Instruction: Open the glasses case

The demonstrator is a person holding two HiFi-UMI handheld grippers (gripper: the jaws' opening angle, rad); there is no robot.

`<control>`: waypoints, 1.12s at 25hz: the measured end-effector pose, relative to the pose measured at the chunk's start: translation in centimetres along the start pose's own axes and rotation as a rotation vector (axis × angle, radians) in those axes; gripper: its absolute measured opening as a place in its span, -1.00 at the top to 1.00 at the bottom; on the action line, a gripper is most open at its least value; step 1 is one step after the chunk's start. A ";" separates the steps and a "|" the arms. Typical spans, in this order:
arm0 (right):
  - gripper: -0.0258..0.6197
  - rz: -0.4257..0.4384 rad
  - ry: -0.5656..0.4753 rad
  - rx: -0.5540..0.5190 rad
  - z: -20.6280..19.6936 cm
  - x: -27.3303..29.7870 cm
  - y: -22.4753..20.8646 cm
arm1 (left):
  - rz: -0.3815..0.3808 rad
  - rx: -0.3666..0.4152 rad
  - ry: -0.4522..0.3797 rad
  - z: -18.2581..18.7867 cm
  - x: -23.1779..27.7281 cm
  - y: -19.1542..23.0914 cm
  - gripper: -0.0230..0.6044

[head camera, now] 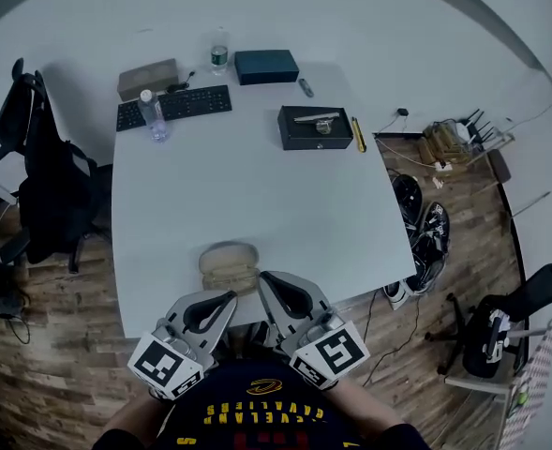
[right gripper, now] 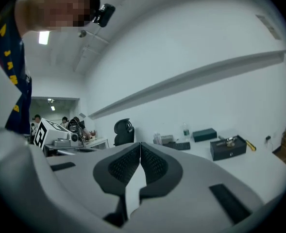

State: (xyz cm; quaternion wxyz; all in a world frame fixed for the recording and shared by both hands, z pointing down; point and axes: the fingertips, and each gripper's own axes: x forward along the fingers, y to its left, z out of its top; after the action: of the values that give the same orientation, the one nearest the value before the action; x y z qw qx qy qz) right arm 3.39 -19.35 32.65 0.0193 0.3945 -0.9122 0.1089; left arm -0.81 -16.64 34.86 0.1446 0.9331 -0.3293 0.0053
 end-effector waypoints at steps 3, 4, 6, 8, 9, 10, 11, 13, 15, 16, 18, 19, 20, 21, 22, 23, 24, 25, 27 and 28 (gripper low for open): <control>0.86 -0.008 -0.057 -0.045 1.5 -0.2 0.8 | 0.015 -0.001 -0.034 1.2 -0.1 -0.6 0.88; 0.86 -0.011 -0.061 -0.026 1.3 -0.1 0.8 | 0.017 -0.008 -0.037 1.2 0.0 -0.7 0.88; 0.86 -0.005 -0.056 0.015 0.8 0.1 0.9 | 0.021 -0.019 -0.034 1.1 0.2 -0.8 0.88; 0.86 0.002 -0.048 0.011 0.6 0.1 0.8 | 0.032 -0.021 -0.029 0.9 0.3 -0.6 0.88; 0.86 -0.001 -0.043 -0.001 0.5 0.1 0.7 | 0.040 -0.022 -0.027 0.8 0.3 -0.5 0.88; 0.86 -0.009 -0.039 -0.012 0.5 -0.1 0.6 | 0.045 -0.022 -0.026 0.8 0.2 -0.5 0.88; 0.86 -0.018 -0.037 -0.019 0.5 -0.2 0.5 | 0.048 -0.021 -0.026 0.8 0.3 -0.6 0.88; 0.86 -0.024 -0.045 -0.021 0.9 -0.6 0.4 | 0.043 -0.006 -0.025 1.1 0.5 -1.2 0.88; 0.86 -0.018 -0.068 -0.028 1.7 -1.0 0.4 | 0.040 0.015 -0.028 1.5 0.9 -1.9 0.88; 0.86 -0.016 -0.082 -0.033 2.2 -1.3 0.3 | 0.040 0.025 -0.032 1.8 1.1 -2.2 0.88; 0.86 -0.018 -0.104 -0.041 2.8 -1.8 0.0 | 0.044 0.035 -0.044 2.4 1.4 -2.4 0.88; 0.86 -0.021 -0.109 -0.043 3.0 -2.0 -0.1 | 0.048 0.036 -0.050 2.6 1.4 -2.5 0.88; 0.86 -0.024 -0.111 -0.044 3.1 -2.2 -0.2 | 0.052 0.036 -0.056 2.7 1.4 -2.5 0.88; 0.86 -0.024 -0.112 -0.043 3.1 -2.3 -0.2 | 0.056 0.035 -0.060 2.8 1.4 -2.6 0.88; 0.86 -0.021 -0.113 -0.040 3.1 -2.4 -0.1 | 0.058 0.035 -0.062 2.8 1.2 -2.6 0.88; 0.86 -0.017 -0.114 -0.036 3.1 -2.4 0.0 | 0.060 0.037 -0.061 2.8 1.1 -2.5 0.88; 0.86 -0.013 -0.114 -0.033 3.1 -2.4 0.1 | 0.062 0.038 -0.059 2.8 1.0 -2.5 0.88; 0.86 -0.012 -0.112 -0.031 3.0 -2.4 0.2 | 0.064 0.040 -0.058 2.8 0.9 -2.5 0.88; 0.86 -0.014 -0.099 -0.031 2.7 -2.6 0.1 | 0.073 0.038 -0.060 2.7 0.7 -2.6 0.88; 0.86 -0.014 -0.093 -0.028 2.7 -2.7 0.1 | 0.078 0.033 -0.061 2.7 0.6 -2.7 0.88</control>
State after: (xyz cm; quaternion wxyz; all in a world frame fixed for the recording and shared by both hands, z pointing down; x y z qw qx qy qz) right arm 5.31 -17.91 29.71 -0.0168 0.4054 -0.9107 0.0773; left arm 1.07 -15.75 31.59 0.1187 0.9215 -0.3697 -0.0120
